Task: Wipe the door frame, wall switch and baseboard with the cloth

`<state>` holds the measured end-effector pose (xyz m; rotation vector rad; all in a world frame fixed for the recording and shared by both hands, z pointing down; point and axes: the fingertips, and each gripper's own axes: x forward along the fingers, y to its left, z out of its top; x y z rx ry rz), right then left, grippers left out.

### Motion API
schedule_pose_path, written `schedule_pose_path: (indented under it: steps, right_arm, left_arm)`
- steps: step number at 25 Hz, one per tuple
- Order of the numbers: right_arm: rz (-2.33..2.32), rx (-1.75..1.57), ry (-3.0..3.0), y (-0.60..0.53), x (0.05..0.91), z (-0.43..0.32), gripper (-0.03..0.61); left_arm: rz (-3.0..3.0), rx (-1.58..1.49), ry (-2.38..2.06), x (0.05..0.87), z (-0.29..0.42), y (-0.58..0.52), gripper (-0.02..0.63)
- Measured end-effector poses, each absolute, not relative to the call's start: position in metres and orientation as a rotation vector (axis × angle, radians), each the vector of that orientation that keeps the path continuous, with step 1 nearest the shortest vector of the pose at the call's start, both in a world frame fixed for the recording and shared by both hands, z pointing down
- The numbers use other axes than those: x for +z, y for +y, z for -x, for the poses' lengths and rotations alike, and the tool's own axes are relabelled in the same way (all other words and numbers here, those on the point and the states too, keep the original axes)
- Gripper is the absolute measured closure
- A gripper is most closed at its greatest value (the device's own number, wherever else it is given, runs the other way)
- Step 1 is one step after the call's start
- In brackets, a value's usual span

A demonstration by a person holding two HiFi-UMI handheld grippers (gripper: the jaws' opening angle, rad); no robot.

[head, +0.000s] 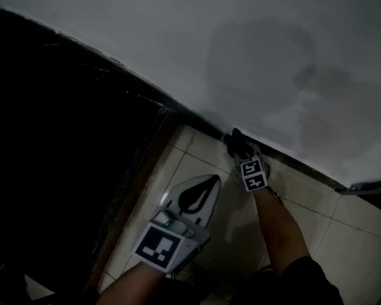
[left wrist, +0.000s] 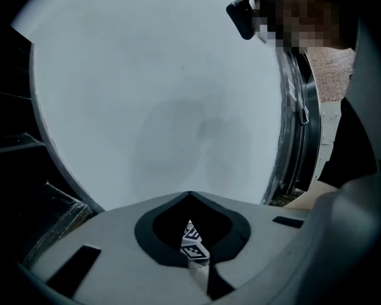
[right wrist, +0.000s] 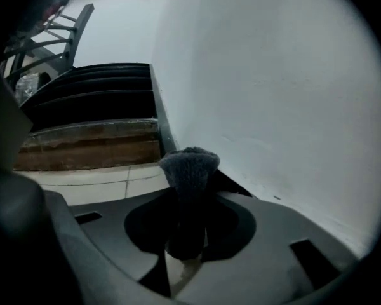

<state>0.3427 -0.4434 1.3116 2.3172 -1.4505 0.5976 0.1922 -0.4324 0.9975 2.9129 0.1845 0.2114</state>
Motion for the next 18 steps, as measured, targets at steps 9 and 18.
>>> schedule_pose_path:
  steps: [9,18]
  right_arm:
    - [-2.417,0.658,-1.253,-0.391,1.315,-0.365,0.489]
    - [-2.48,0.718,-1.175,-0.33,1.312,-0.371,0.489]
  left_arm:
    - [-2.932,0.285,0.269,1.02,-0.213,-0.402,0.612]
    - [-2.899,0.267,0.438,1.015,-0.237,-0.345,0.612]
